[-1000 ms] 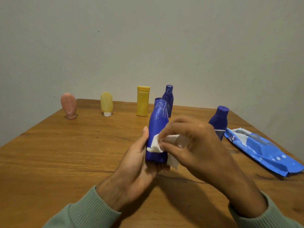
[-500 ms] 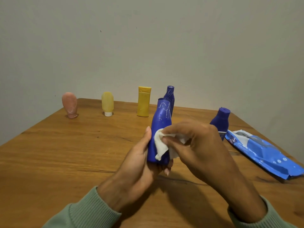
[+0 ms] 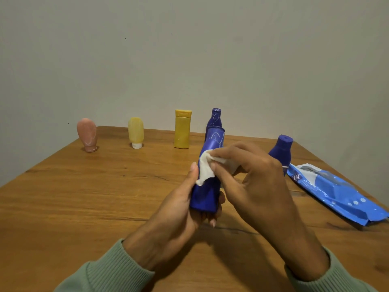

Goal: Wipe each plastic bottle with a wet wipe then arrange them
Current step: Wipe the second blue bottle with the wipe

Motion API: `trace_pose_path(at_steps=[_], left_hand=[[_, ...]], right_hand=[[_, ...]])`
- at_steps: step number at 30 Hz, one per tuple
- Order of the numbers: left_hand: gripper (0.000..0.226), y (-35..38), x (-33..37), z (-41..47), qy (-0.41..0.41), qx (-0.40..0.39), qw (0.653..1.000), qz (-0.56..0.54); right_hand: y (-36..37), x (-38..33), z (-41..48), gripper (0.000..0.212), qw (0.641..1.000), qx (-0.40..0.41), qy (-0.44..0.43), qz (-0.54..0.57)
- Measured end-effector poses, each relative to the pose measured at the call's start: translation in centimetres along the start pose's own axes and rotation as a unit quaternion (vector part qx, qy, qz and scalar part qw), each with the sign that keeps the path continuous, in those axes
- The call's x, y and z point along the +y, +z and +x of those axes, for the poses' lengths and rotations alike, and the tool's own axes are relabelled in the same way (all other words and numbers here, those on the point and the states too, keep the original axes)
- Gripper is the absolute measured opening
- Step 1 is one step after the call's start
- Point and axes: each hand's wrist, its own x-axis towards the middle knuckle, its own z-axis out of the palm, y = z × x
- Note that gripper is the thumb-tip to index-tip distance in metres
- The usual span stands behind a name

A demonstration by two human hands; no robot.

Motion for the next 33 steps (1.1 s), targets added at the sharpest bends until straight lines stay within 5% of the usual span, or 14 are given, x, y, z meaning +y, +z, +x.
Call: trace_pose_path(at_steps=[4, 12, 17, 23, 29, 33], left_hand=[[0.042, 0.3, 0.0, -0.2, 0.01, 0.039, 0.999, -0.015], [0.06, -0.2, 0.2, -0.4, -0.048, -0.021, 0.996, 0.077], [0.049, -0.1, 0.2, -0.1, -0.019, -0.026, 0.999, 0.025], [0.053, 0.2, 0.8, -0.7, -0.06, -0.055, 0.997, -0.01], [0.055, 0.0, 1.0, -0.9, -0.04, -0.048, 0.998, -0.026], [0.06, -0.3, 1.1, -1.0, -0.059, -0.085, 0.994, -0.043]], right_hand=[[0.1, -0.8, -0.1, 0.033, 0.999, -0.041, -0.014, -0.001], [-0.7, 1.1, 0.5, 0.02, 0.997, 0.072, -0.004, -0.01], [-0.9, 0.6, 0.5, 0.02, 0.998, -0.043, -0.027, 0.029], [-0.4, 1.0, 0.6, 0.018, 0.995, 0.088, 0.009, 0.054], [-1.4, 0.0, 0.8, 0.018, 0.99, -0.091, 0.038, 0.102], [-1.5, 0.9, 1.0, 0.018, 0.993, 0.017, 0.054, 0.099]])
